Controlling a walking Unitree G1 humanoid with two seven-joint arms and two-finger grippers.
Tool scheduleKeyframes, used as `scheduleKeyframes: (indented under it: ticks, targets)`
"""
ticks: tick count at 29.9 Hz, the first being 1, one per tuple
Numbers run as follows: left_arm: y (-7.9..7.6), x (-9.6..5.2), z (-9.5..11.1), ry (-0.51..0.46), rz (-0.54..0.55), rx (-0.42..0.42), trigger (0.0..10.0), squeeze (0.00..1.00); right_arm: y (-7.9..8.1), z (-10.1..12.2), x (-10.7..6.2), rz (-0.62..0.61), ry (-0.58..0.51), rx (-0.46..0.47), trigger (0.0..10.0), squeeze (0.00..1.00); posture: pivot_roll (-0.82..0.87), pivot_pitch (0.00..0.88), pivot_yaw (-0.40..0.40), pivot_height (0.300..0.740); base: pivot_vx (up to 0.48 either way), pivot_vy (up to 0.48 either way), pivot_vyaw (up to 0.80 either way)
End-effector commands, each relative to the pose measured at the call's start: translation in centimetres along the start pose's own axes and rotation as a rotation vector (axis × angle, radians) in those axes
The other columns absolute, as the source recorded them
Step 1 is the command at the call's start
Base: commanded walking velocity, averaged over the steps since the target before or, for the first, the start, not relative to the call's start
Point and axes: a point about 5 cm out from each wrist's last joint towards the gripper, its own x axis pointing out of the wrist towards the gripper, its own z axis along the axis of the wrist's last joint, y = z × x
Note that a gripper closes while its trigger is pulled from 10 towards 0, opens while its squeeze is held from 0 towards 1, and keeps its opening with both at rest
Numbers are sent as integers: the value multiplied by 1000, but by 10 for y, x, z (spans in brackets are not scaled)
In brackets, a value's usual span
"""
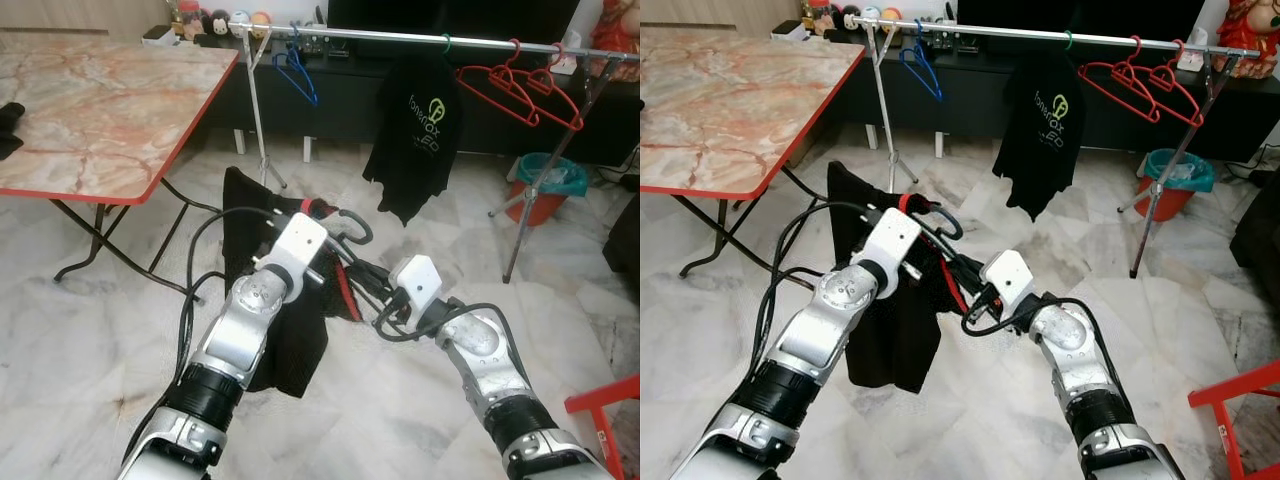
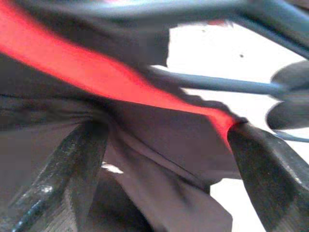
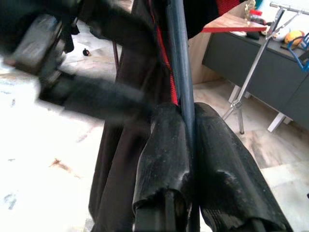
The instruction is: Hang hanger
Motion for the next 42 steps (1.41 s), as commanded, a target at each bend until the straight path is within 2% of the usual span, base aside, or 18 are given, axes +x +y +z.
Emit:
scheduleKeyframes:
  ticks: [1,4,10,11,13,15,18,20,27,30,34,37,42]
  targets:
    - [-9,-1,-1,18,-46,3,10000,0,-6,10,6,-16,-36,-15,0,0,73,0,-45,740,0,0,0]
    - [-9,-1,-8,65,-42,-14,10000,0,-5,9,7,-16,-27,1,0,0,77,0,-49,740,0,0,0]
    - [-6,-2,-12,92,-5,-81,10000,0,-3,8,8,-8,-26,3,0,0,82,0,-54,740,0,0,0]
    - [-5,-2,-12,96,12,-92,10000,0,-4,8,8,-8,-27,3,0,0,83,0,-55,740,0,0,0]
    - [6,-2,-15,110,127,-98,10000,0,-4,10,9,-5,-33,3,0,0,80,0,-54,740,0,0,0]
    - [13,-3,-16,119,186,-46,10000,0,-4,11,9,-5,-38,2,0,0,80,0,-54,740,0,0,0]
    - [20,-4,-17,118,237,-40,10000,0,-5,12,9,-6,-43,1,0,0,75,0,-55,740,0,0,0]
    - [25,-5,-16,114,266,7,10000,0,-5,12,9,-5,-44,2,0,0,77,0,-56,740,0,0,0]
    - [27,-5,-21,129,306,8,10000,0,-2,15,10,9,-60,5,0,0,75,1,-57,740,0,0,0]
    - [32,-6,-24,131,361,8,10000,0,-1,17,10,23,-68,4,0,0,72,3,-58,740,0,0,0]
    - [40,-8,-23,121,428,33,10000,0,0,18,9,41,-72,6,0,0,67,4,-58,740,0,0,0]
    - [52,-10,-23,120,511,81,10000,0,2,17,7,47,-74,6,0,0,63,3,-58,740,0,0,0]
    - [56,-11,-24,116,525,120,10000,0,3,14,3,51,-64,14,0,0,64,4,-58,740,0,0,0]
